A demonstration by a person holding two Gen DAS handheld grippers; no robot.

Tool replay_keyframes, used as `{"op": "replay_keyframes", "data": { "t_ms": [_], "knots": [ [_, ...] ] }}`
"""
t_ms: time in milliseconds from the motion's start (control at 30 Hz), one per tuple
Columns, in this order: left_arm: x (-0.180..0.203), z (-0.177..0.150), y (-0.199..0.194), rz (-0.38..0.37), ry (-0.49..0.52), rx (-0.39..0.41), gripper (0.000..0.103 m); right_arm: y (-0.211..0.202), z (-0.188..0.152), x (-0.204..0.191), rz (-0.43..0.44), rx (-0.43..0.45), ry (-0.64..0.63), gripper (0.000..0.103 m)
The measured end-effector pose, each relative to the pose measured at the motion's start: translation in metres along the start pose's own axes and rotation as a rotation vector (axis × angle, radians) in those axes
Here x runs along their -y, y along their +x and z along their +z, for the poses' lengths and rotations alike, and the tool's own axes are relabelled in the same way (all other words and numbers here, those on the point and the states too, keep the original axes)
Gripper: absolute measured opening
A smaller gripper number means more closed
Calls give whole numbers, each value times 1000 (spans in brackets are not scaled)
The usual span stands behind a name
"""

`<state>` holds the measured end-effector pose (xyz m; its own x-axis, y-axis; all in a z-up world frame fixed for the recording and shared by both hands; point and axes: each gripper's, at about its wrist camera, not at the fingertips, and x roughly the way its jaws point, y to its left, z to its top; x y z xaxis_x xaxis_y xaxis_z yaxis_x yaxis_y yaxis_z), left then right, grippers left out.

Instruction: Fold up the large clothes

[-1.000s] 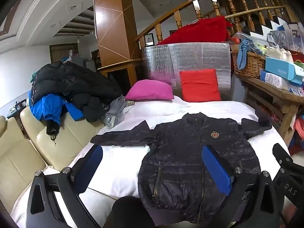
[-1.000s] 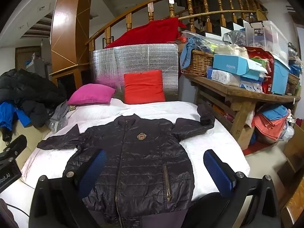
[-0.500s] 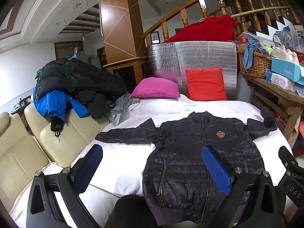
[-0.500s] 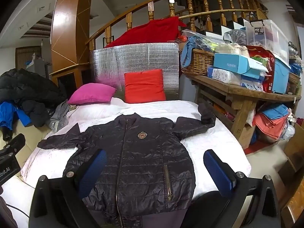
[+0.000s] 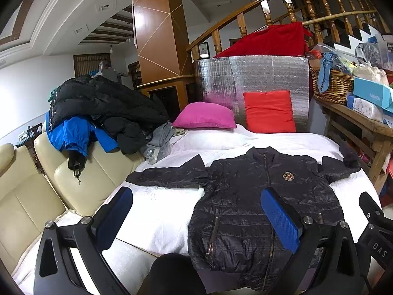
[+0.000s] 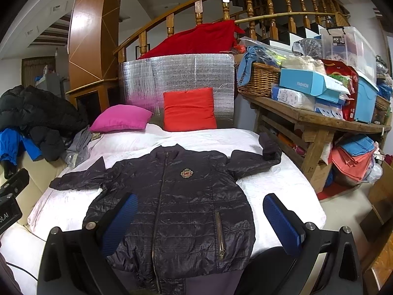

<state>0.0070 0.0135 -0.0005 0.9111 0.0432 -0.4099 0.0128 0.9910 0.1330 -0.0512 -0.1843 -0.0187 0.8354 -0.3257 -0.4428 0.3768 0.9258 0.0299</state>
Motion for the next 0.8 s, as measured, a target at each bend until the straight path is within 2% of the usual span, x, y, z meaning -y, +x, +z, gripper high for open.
{"op": "replay_keyframes", "data": {
  "t_ms": [800],
  "knots": [
    [-5,-4,5,1,-6,-18,103,4,-2,-5,7,-21,-5,103]
  ]
}}
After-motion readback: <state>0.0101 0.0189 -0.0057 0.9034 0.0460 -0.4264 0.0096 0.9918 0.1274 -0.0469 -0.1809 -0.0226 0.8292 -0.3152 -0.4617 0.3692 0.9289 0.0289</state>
